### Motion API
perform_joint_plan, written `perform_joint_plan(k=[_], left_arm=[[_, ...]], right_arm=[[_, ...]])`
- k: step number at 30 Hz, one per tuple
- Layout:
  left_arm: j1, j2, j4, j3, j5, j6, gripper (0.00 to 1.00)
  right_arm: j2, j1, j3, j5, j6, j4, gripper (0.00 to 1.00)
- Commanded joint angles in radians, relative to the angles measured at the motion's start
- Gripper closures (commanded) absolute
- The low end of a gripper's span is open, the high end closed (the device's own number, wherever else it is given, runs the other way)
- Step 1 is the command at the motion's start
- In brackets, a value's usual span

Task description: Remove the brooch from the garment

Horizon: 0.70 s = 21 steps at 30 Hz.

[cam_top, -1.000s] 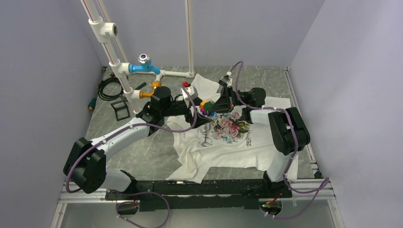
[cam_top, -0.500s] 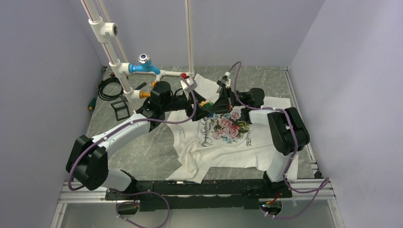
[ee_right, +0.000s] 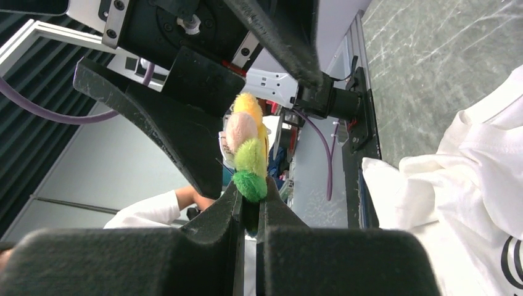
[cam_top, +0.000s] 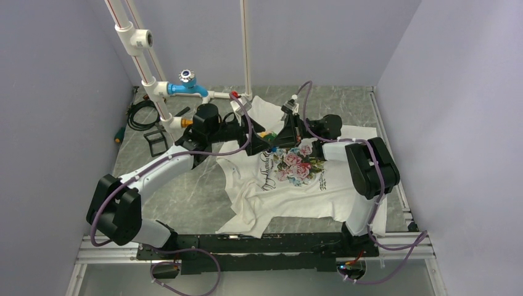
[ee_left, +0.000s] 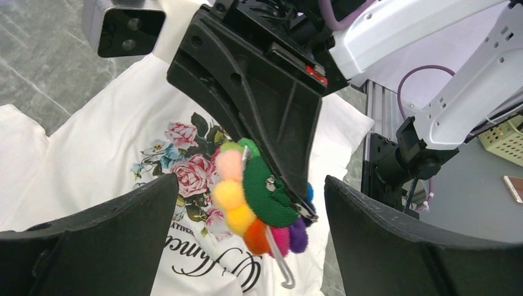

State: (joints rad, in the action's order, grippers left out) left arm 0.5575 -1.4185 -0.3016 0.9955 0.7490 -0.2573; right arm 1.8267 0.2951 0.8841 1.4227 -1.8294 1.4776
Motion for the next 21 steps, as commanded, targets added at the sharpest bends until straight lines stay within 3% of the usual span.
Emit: perform_joint_plan(k=[1,6,11,21], left_arm=[[-0.003,0.007,-0.013,0.029,0.041,-0.018,0.05],[-0.028,0.016,-0.016,0.020,0.050,-0.073,0.11],[-0.063,0.026,0.002,0.004,0.060,-0.152,0.27],[-0.073,0.018,-0.010,-0.030,0.078,-0.280,0.39]], right_arm=[[0.025,-0.011,0.035,-0.011,-0.022,0.230,1.00],[0.033,-0.018,0.035,-0.022,-0.030,0.231,1.00],[0.029,-0.022,0.027,-0.022,-0.006,0.195,1.00],[0.036,-0.024,0.011,-0.029,0.001,0.173,1.00]])
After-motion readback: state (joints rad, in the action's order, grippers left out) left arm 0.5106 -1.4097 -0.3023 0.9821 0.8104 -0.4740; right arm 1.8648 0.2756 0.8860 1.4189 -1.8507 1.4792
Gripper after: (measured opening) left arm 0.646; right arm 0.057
